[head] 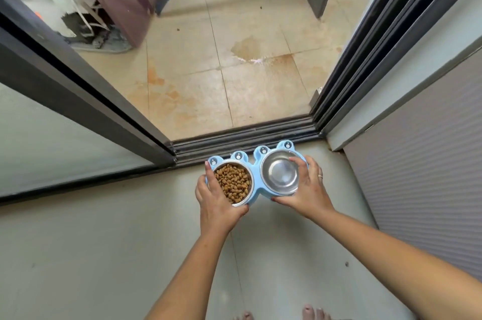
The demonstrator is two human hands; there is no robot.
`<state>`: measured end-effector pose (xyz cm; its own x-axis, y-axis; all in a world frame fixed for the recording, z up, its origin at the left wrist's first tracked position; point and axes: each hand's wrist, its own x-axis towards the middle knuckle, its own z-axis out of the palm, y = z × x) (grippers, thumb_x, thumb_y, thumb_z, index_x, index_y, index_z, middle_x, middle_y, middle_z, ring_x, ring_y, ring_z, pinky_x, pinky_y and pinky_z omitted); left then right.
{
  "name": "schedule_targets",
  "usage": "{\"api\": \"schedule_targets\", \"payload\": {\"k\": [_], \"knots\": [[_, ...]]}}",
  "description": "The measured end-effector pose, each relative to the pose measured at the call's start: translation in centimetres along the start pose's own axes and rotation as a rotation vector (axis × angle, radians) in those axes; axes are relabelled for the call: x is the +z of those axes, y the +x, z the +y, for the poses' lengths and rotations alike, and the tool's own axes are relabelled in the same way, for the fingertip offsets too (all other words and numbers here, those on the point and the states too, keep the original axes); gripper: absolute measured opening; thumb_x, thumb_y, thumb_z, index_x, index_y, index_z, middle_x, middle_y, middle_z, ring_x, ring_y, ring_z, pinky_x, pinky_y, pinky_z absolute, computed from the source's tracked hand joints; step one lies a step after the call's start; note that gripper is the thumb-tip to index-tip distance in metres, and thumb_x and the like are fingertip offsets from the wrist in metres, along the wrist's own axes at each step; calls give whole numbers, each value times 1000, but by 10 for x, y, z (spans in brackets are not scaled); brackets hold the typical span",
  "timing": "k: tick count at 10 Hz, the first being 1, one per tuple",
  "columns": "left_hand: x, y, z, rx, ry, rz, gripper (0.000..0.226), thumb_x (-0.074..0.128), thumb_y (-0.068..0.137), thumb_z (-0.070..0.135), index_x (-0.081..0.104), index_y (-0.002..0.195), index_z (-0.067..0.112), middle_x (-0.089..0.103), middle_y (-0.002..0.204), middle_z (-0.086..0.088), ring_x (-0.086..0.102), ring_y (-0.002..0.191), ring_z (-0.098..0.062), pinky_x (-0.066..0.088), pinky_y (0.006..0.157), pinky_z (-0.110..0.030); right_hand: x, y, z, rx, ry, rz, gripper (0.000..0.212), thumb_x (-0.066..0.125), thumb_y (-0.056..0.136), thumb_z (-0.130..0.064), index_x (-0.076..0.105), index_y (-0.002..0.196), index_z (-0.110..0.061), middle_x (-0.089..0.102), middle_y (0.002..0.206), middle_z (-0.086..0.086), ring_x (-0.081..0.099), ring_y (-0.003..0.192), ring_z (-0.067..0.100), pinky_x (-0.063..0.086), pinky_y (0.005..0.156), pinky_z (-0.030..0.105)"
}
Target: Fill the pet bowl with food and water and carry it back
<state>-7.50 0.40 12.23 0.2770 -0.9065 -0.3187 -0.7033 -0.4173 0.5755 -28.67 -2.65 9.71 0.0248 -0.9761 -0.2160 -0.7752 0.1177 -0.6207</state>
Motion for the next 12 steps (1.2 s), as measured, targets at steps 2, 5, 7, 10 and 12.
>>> {"api": "schedule_targets", "payload": {"k": [2,5,7,10,12], "knots": [[52,30,-34,-33,25,-48,138,85,60,36,-20,149,19,9,151,-12,11,141,-28,26,113,-39,52,23,45,35,-22,-36,101,85,51,-53,21,128,-39,19,146,9,19,136,32,39,103,45],[85,43,-56,-105,29,-122,138,85,61,38,-19,149,15,5,155,-7,8,144,-26,21,116,-37,81,26,73,85,-41,-65,98,84,51,-55,22,124,-38,21,145,10,19,134,32,37,107,46],[90,52,-64,-70,46,-174,136,84,63,38,-20,149,16,4,156,-7,9,144,-24,21,115,-35,82,30,78,92,-70,-85,100,82,55,-56,18,130,-42,16,147,5,18,137,29,40,102,43],[66,56,-69,-17,113,-276,134,84,67,34,-23,148,22,4,160,-4,11,147,-22,21,116,-37,72,32,74,169,-220,-226,121,82,60,-52,-1,147,-42,-8,157,10,4,145,38,35,109,47],[28,16,-34,-1,198,-216,127,79,70,42,-18,149,18,5,160,-4,8,148,-22,8,119,-42,28,12,31,199,-301,-258,125,80,64,-53,-10,149,-37,-16,159,10,-4,147,34,31,112,45]]}}
